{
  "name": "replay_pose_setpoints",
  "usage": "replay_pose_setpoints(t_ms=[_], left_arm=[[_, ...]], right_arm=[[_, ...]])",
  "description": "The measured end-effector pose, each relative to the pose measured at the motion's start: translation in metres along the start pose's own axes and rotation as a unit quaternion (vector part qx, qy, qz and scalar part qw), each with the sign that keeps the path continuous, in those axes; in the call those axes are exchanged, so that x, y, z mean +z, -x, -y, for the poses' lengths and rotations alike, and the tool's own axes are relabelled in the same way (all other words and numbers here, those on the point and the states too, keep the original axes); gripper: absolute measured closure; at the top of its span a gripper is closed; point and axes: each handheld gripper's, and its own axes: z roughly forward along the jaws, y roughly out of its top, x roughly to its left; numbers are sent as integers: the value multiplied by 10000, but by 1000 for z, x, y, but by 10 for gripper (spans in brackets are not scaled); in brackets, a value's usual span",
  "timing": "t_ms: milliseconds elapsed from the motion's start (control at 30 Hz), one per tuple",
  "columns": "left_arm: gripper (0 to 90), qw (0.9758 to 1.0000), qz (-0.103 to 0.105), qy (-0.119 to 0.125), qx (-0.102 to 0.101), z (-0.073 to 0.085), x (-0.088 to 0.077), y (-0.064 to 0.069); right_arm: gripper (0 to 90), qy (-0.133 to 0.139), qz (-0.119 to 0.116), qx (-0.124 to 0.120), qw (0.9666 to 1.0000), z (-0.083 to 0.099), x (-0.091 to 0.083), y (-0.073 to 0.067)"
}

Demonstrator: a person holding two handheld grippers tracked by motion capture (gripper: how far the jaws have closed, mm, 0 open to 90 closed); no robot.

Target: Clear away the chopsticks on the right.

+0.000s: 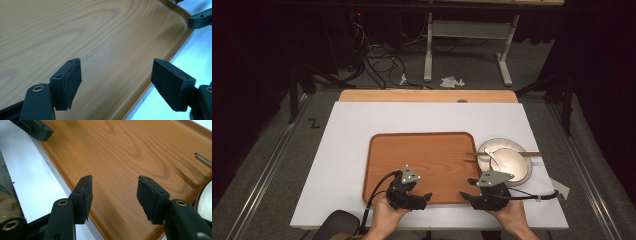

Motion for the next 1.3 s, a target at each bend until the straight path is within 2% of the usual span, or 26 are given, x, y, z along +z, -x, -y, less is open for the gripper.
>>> replay_pose_setpoints(t_ms=[133,600,1100,1300], left_arm=[[248,10000,-7,5,21,0,0,0],[249,10000,-8,-15,21,0,1,1],[249,10000,-11,-35,48,0,0,1],[249,10000,-3,-45,44,0,1,1]], right_arm=[[466,-79,13,-69,9999,1,1,1],[442,-104,49,-136,9998,2,-1,2],[435,-90,61,-156,9998,2,-2,2],[456,-55,19,-65,10000,0,-5,3]])
